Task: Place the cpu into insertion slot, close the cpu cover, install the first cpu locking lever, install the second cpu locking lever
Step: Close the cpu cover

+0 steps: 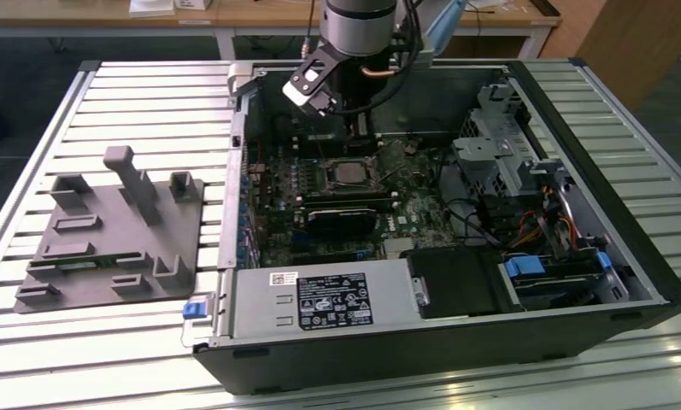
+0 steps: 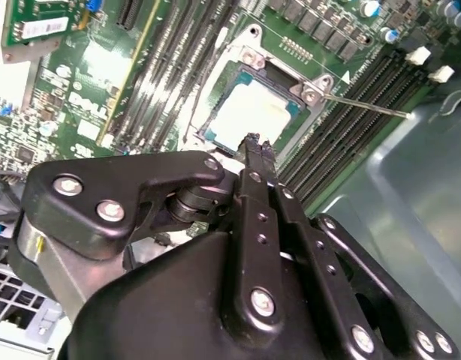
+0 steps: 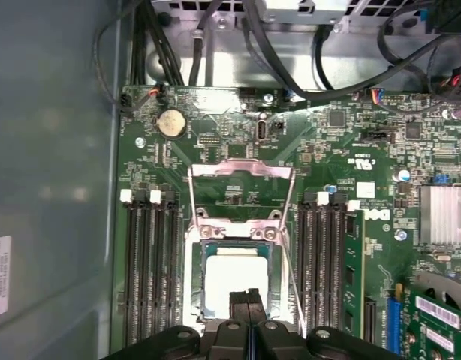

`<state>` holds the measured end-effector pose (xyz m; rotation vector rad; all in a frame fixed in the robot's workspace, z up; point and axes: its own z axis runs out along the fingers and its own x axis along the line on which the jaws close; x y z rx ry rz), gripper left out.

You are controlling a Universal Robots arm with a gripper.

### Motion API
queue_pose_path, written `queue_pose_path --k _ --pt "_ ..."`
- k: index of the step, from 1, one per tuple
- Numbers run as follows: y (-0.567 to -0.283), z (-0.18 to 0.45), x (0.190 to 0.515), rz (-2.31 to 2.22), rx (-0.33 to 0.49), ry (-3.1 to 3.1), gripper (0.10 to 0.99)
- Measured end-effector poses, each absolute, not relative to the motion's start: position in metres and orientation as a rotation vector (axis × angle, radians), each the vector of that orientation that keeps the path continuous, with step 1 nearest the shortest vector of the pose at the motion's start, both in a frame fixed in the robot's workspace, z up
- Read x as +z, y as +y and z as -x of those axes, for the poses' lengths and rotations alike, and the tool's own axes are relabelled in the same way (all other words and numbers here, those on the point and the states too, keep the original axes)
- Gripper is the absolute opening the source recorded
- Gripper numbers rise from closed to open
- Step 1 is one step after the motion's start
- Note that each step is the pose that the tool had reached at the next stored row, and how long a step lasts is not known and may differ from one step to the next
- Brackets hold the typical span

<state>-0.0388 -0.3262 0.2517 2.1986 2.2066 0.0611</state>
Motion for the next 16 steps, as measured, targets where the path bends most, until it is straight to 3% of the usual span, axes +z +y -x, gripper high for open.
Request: queue_pose_path --k 16 --pt "-0.333 0.022 0.261 -2.206 0.074 2.214 0.106"
